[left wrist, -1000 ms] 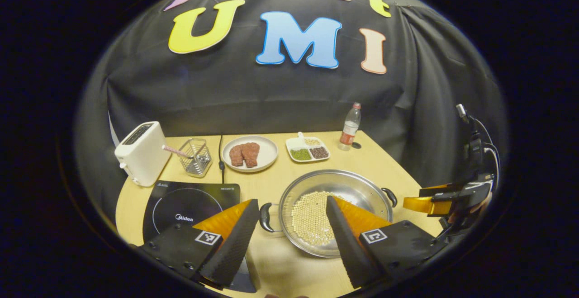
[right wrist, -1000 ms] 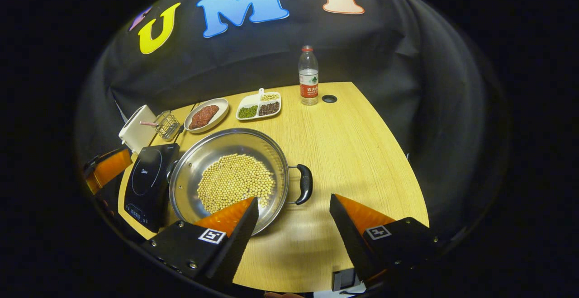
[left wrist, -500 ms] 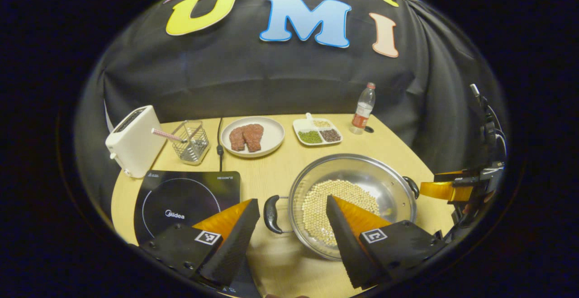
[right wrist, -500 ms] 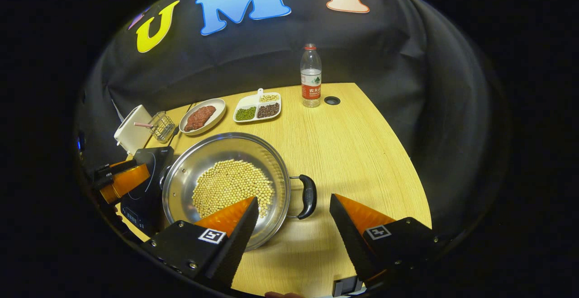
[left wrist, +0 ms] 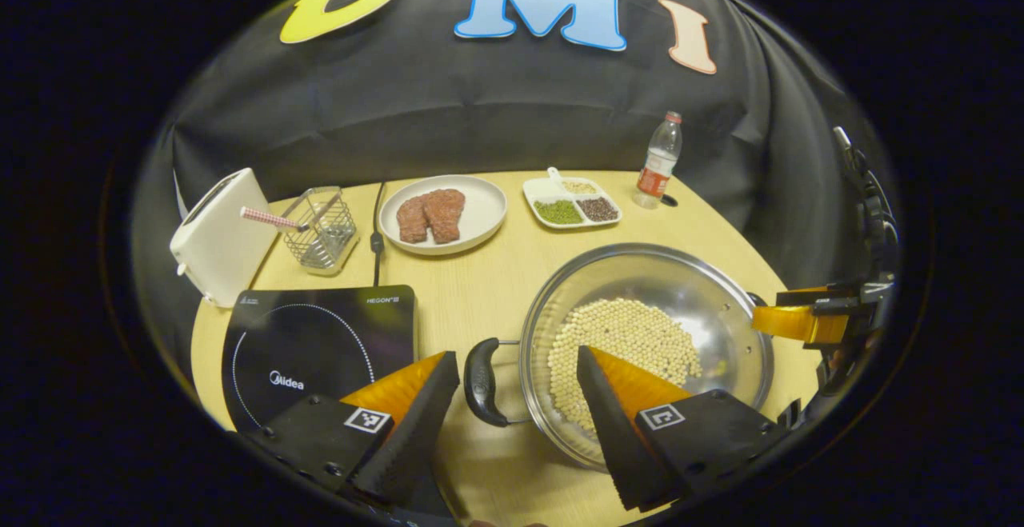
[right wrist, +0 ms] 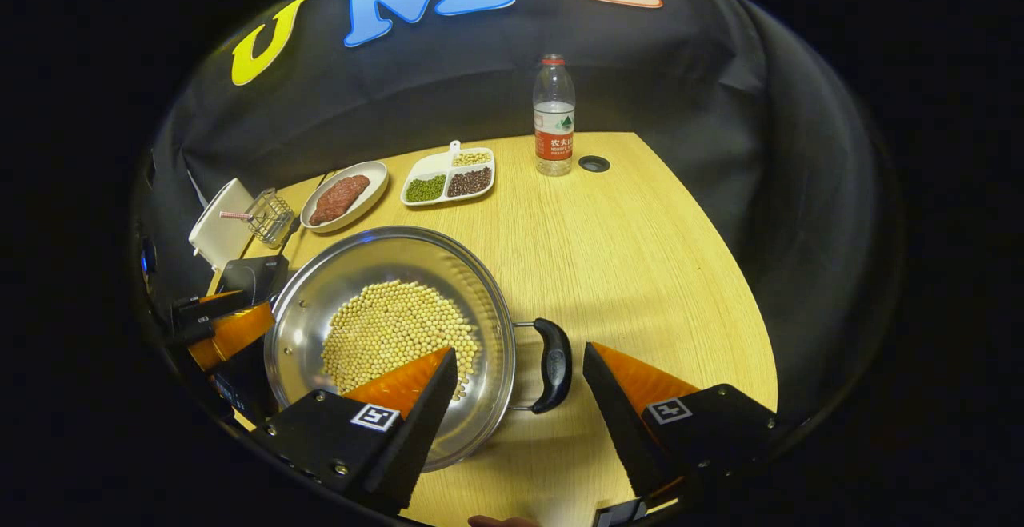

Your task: First push the handle of the pot to place it horizontally, then grasp the pot with both hands and set it on the induction cooktop.

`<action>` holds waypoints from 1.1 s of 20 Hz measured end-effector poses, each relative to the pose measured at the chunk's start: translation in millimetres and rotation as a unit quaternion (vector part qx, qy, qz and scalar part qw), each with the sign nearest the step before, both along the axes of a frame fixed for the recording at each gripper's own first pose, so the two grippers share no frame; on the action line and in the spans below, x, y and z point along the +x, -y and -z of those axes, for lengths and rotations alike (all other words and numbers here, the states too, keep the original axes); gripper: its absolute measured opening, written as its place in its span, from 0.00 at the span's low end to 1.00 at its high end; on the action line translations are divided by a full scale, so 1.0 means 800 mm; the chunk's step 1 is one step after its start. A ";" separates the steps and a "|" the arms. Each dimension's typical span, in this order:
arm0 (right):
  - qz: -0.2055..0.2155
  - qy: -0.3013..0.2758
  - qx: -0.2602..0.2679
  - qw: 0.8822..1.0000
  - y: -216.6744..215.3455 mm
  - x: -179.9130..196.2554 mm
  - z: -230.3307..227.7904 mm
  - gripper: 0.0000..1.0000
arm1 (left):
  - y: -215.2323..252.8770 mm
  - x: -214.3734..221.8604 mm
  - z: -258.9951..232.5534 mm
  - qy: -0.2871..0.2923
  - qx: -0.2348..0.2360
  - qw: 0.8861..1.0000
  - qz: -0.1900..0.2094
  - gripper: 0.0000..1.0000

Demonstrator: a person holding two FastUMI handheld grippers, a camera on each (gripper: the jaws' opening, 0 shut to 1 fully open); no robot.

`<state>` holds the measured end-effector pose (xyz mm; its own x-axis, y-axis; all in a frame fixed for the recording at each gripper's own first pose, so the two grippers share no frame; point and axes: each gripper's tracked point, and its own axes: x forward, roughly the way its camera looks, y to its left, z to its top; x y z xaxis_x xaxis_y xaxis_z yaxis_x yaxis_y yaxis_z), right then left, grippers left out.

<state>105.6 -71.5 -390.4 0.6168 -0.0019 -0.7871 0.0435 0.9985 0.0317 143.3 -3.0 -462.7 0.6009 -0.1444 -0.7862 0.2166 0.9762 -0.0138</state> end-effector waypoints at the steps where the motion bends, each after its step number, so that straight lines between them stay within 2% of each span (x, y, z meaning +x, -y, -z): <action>1: 0.001 -0.004 -0.001 1.000 0.000 0.003 0.005 0.96 | -0.001 0.002 0.006 -0.005 0.004 1.000 0.001 0.97; 3: 0.004 -0.013 0.000 1.000 0.000 0.008 0.017 0.97 | 0.000 0.003 0.017 -0.015 0.009 1.000 0.005 0.99; 5: 0.011 -0.025 0.004 1.000 0.001 0.009 0.028 0.96 | 0.001 0.003 0.027 -0.025 0.010 1.000 0.006 0.95; 11: 0.022 -0.045 0.005 0.999 0.004 0.015 0.051 0.97 | 0.001 0.006 0.041 -0.036 0.015 0.999 0.011 0.97; 12: 0.025 -0.049 0.007 0.998 0.004 0.014 0.053 0.95 | 0.002 0.005 0.042 -0.039 0.015 0.999 0.011 0.97; 13: 0.028 -0.052 0.008 0.998 0.005 0.014 0.054 0.88 | 0.001 0.005 0.045 -0.042 0.017 0.999 0.013 0.97; 14: 0.028 -0.054 0.010 0.998 0.006 0.014 0.057 0.93 | -0.001 0.004 0.047 -0.044 0.023 0.999 0.016 0.98; 15: 0.028 -0.058 0.005 0.998 0.007 0.014 0.061 0.91 | -0.003 0.005 0.051 -0.045 0.029 0.998 0.018 0.96; 16: 0.028 -0.060 0.001 0.998 0.010 0.015 0.064 0.87 | -0.005 0.004 0.051 -0.047 0.034 0.998 0.020 0.88; 17: 0.029 -0.065 -0.002 0.997 0.012 0.015 0.068 0.85 | -0.008 0.004 0.054 -0.051 0.037 0.998 0.020 0.89; 18: 0.031 -0.069 -0.002 0.997 0.014 0.014 0.069 0.78 | -0.010 0.002 0.058 -0.057 0.037 0.998 0.018 0.79; 20: 0.036 -0.077 0.006 0.996 0.012 0.012 0.072 0.70 | -0.010 0.001 0.062 -0.066 0.032 0.997 0.014 0.73; 21: 0.036 -0.079 0.014 0.996 0.009 0.013 0.073 0.75 | -0.010 0.002 0.064 -0.068 0.031 0.997 0.015 0.73; 22: 0.040 -0.079 0.016 0.996 0.009 0.013 0.073 0.68 | -0.011 0.000 0.064 -0.071 0.032 0.997 0.016 0.73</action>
